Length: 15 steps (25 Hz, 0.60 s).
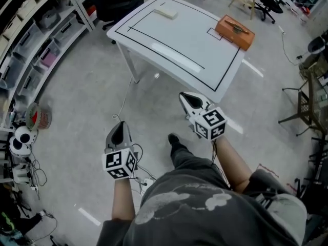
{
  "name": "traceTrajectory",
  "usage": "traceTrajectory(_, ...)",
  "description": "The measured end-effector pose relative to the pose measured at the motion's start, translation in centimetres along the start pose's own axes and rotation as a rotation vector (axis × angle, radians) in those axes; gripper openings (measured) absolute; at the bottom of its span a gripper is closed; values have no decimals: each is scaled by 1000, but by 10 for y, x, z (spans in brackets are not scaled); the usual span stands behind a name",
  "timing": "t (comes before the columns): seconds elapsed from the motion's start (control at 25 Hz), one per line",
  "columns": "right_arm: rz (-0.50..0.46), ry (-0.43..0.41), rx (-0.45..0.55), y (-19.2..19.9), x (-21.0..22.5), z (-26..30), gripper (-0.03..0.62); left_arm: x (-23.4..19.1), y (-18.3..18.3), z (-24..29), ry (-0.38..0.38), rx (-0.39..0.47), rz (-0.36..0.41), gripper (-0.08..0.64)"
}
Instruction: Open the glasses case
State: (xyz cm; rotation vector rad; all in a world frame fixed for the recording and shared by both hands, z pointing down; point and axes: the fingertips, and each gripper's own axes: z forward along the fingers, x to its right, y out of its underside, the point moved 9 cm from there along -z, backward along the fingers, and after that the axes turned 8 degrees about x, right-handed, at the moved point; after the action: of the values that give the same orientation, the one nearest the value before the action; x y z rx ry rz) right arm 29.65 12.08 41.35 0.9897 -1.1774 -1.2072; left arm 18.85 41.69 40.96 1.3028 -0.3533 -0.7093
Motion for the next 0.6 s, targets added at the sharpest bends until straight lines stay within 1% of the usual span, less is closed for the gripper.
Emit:
traceTrajectory(0.12,3,-7,-1,-9,37,28,0,3,-13,39,-5,-9,13,2)
traceTrajectory(0.32,35,3,5,-21,94,68,0,7,-33,94,-22,-5,18,2)
traceTrajectory(0.44,42,-6,6,-25,118,88,0,7,-42,120,-34,-1,28,2)
traceTrajectory(0.6,45,-19,4,-26,139,107,0,5,-52,148,-48,13,37,2)
